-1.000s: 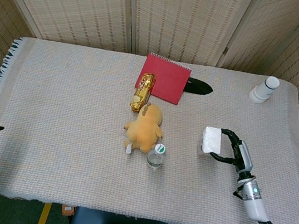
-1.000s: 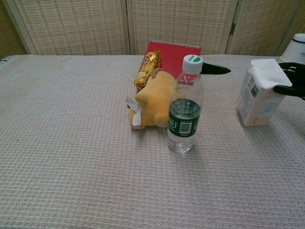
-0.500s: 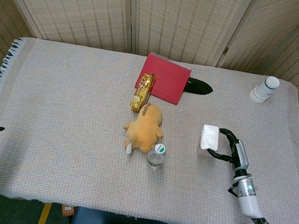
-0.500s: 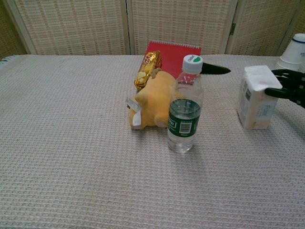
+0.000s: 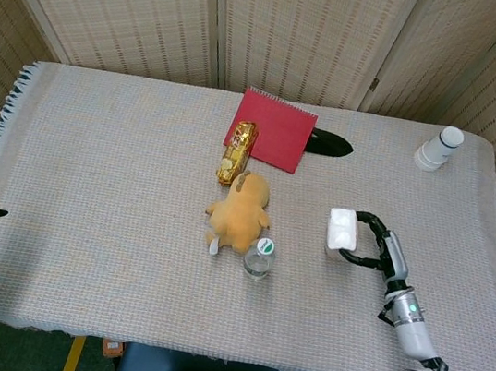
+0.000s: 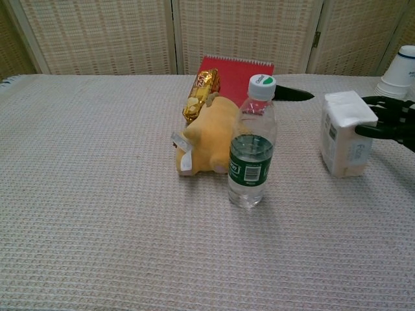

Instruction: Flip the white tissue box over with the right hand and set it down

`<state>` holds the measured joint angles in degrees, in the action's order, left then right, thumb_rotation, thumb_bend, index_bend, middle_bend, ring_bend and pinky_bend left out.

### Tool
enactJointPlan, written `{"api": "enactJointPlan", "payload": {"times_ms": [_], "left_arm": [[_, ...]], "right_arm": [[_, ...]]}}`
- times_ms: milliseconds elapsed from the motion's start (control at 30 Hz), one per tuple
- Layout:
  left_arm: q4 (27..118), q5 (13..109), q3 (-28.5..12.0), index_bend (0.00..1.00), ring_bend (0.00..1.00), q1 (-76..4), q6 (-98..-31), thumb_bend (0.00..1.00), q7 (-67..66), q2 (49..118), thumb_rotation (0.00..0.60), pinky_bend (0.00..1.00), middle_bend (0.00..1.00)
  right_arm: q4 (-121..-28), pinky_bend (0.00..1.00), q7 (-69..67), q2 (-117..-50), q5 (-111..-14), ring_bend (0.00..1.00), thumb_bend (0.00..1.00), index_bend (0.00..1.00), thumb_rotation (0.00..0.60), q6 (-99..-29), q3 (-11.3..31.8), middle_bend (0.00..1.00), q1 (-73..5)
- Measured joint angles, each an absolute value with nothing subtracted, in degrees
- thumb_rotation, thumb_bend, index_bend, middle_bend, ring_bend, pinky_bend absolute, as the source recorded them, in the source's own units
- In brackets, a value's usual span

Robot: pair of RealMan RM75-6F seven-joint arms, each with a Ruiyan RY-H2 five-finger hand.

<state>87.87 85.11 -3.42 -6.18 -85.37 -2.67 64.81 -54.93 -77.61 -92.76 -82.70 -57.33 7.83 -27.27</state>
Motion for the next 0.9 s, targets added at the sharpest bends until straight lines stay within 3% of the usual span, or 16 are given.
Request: {"api": "enactJointPlan", "payload": {"times_ms": [400,667,900], "left_arm": [[87.76,85.36,-3.37,0.25,0.0,-6.2,-85.54,0.51,-2.87,64.95,0.6,0.11,0.0],[87.87,85.33,-3.37,0.25,0.0,-6.18,-85.58,0.51,-3.36,64.99,0.6,0.11,0.0],[88.13,85.41,-3.3,0.25,0.0,-6.22,-85.56,0.51,-3.79,65.0,0.6,0.11,0.0]], "right_arm": [[-52.8,0.0,-76.89,-94.11,-82.27,0.2,0.0,0.09,0.6,-61.97,8.94,0.23,-26.21],[-52.7,0.0,-74.74,-93.81,-81.89,0.03,0.0,0.0,0.6,-63.28,9.49,0.05,-25.73],[-56.25,0.0,-73.99,-90.84,-82.97,0.0,0.0,0.0,0.6,-64.09,9.15,0.0,-25.67]]}}
